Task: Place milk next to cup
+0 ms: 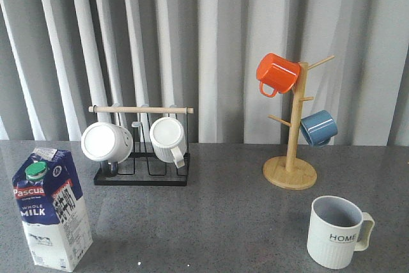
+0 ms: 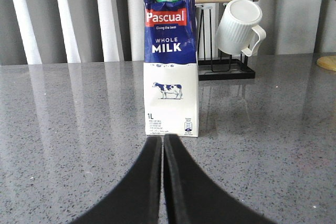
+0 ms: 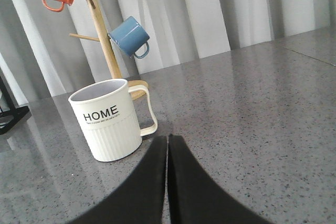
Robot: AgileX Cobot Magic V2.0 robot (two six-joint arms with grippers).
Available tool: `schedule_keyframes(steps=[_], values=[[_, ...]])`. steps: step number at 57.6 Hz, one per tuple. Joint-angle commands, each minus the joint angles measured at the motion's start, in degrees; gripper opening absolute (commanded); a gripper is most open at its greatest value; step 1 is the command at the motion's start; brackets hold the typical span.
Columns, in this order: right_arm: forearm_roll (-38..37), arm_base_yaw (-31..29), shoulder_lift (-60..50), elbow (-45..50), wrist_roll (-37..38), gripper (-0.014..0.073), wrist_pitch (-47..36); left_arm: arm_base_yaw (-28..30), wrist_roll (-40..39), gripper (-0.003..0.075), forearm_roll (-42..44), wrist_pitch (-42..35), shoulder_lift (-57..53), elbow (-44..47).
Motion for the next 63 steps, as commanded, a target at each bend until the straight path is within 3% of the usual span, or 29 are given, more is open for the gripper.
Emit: schedule_keyframes(steps=[1,46,63], values=[[-0.37,-0.22,-0.39,0.45,-0.23,-0.0006,-4.01,0.07,-0.23,-0.0006,-0.45,-4.12,-0.52,-0.99],[-0.32,-0.22,-0.39,0.45,-0.23,-0.0006,-5.07,0.07,-0.23,-0.0006,-0.45,-4.10,-0.52,-0.99],[-0.32,-0.22,-0.39,0.45,-0.23,-0.0006,-5.07,0.07,-2.20,-0.0006,-2.96,-9.47,-0.52,-0.99]])
